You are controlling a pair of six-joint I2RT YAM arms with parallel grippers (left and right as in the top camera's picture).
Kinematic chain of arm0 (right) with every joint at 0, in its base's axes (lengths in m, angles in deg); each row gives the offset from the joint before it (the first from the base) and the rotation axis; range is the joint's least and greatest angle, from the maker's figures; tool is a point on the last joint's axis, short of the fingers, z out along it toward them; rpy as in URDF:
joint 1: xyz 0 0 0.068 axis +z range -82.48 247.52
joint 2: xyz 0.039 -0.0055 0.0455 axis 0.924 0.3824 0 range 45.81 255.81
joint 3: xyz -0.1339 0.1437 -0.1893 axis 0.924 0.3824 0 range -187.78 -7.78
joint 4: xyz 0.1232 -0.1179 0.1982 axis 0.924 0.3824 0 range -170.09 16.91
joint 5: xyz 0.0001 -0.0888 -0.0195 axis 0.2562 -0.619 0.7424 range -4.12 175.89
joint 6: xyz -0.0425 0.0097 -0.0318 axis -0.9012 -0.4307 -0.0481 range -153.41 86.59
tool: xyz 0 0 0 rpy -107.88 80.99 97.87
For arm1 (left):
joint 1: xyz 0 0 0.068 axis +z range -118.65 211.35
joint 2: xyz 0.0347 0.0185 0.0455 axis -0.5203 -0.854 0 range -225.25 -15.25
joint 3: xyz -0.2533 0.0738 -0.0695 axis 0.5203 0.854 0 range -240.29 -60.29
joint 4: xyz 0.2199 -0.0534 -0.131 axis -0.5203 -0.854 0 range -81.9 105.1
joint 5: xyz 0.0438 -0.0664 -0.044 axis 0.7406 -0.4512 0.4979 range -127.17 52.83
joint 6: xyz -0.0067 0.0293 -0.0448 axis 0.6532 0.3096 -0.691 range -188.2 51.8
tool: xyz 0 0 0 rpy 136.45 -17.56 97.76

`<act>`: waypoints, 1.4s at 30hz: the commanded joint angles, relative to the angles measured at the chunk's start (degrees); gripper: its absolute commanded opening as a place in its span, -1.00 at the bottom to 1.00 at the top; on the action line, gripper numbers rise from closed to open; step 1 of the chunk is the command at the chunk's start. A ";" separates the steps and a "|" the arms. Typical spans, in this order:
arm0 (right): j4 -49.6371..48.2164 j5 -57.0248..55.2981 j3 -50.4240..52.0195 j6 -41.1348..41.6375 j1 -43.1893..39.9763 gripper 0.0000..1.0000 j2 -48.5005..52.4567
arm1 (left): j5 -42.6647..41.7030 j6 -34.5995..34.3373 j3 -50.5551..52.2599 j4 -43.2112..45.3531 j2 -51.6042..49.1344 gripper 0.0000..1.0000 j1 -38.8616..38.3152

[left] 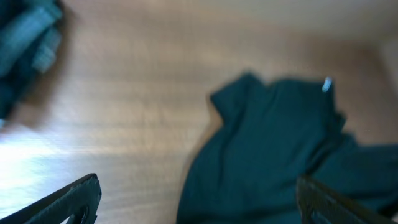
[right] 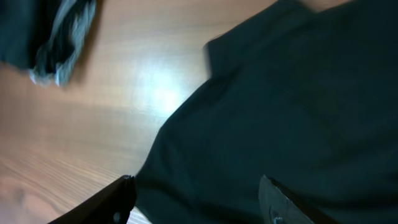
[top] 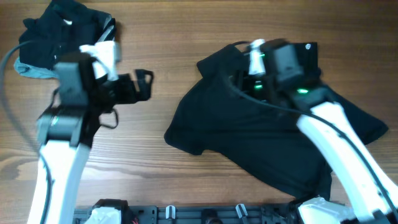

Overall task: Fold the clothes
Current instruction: 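Grasp the shirt's left edge with the left gripper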

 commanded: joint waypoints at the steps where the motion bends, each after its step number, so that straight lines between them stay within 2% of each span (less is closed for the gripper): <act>1: 4.28 -0.55 -0.63 5.68 -7.26 0.38 -5.73 | -0.66 7.48 -0.61 2.86 -15.69 0.99 -9.25; 6: 8.79 -0.33 -0.63 5.70 -10.10 0.41 -6.08 | 1.75 10.88 -0.59 18.16 -36.87 0.96 -16.44; 8: 8.96 -0.35 -0.63 6.16 -10.10 0.42 -6.05 | 5.05 10.99 -0.59 24.46 -43.23 0.81 -17.44; 10: 9.35 -0.31 -0.63 7.61 -10.08 0.49 -6.05 | 5.64 11.02 -0.59 28.37 -46.38 0.48 -17.70; 12: 9.44 -0.33 -0.63 7.61 -10.08 0.50 -6.05 | 5.62 10.99 -0.59 31.93 -47.19 0.33 -17.70; 14: 9.40 -0.37 -0.63 7.63 -10.10 0.50 -6.05 | 5.62 10.97 -0.59 33.35 -47.19 -0.02 -17.70; 15: 9.42 -0.39 -0.63 7.80 -10.10 0.50 -6.05 | 6.10 10.97 -0.59 32.81 -47.19 -0.29 -17.70; 17: 9.60 -0.96 -0.63 9.11 -10.10 0.50 -6.05 | 8.68 10.97 -0.59 30.91 -47.19 -0.63 -17.59; 18: 9.60 -1.77 -0.63 9.11 -10.10 0.50 -6.05 | 8.52 10.97 -0.59 30.40 -47.19 -0.49 -17.55; 19: 9.62 -2.38 -0.63 9.09 -10.10 0.50 -6.05 | 7.45 10.97 -0.59 30.60 -47.19 0.36 -17.68; 21: 9.64 -2.36 -0.63 9.09 -10.10 0.50 -6.05 | 6.80 10.97 -0.59 30.77 -47.19 0.44 -18.18; 23: 9.64 -2.38 -0.63 9.05 -10.10 0.50 -6.05 | 6.60 10.97 -0.59 31.26 -47.69 0.37 -19.26; 25: 9.64 -2.56 -0.63 9.07 -10.10 0.50 -5.97 | 6.64 10.99 -0.59 31.71 -49.42 0.14 -20.31; 26: 9.79 -2.56 -0.63 9.07 -10.10 0.50 -5.97 | 6.64 10.97 -0.59 31.58 -49.59 -0.10 -20.44; 27: 10.16 -2.60 -0.63 8.98 -10.10 0.50 -5.97 | 6.64 10.97 -0.59 31.39 -49.77 -0.54 -20.46; 28: 10.34 -2.97 -0.63 8.81 -10.10 0.50 -5.90 | 6.69 10.97 -0.59 31.43 -49.75 -0.80 -20.44; 29: 10.32 -4.66 -0.63 8.37 -10.10 0.54 -5.68 | 7.65 10.95 -0.61 31.45 -49.75 -0.92 -20.31; 31: 11.65 -12.28 -0.63 8.39 -10.21 0.61 -4.70 | 18.86 5.64 -0.66 30.56 -49.46 -0.92 -18.91; 33: 13.38 -13.44 -0.61 8.50 -11.52 0.62 -2.80 | 30.34 0.92 -1.18 26.43 -48.19 -0.92 -15.50; 35: 15.26 -13.16 -0.61 8.61 -15.23 0.61 1.01 | 35.26 -1.05 -1.60 21.27 -45.97 -0.92 -8.55; 36: 15.56 -13.00 -0.61 8.48 -17.00 0.62 2.36 | 34.03 -1.99 -1.60 19.96 -45.07 -0.92 -5.55; 38: 15.65 -12.52 -0.61 8.39 -22.32 0.61 6.29 | 25.75 -1.92 -1.60 17.75 -43.30 -0.92 0.35; 39: 15.63 -12.15 -0.61 8.37 -24.92 0.62 8.55 | 24.63 -1.97 -1.60 16.76 -42.60 -0.87 2.10; 40: 15.58 -10.78 -0.61 7.63 -28.09 0.62 11.43 | 24.79 -2.75 -1.60 15.43 -41.81 -0.74 3.69; 42: 15.50 -8.39 -0.61 5.84 -32.83 0.62 17.81 | 23.50 -5.11 -1.60 13.16 -39.98 -0.66 6.29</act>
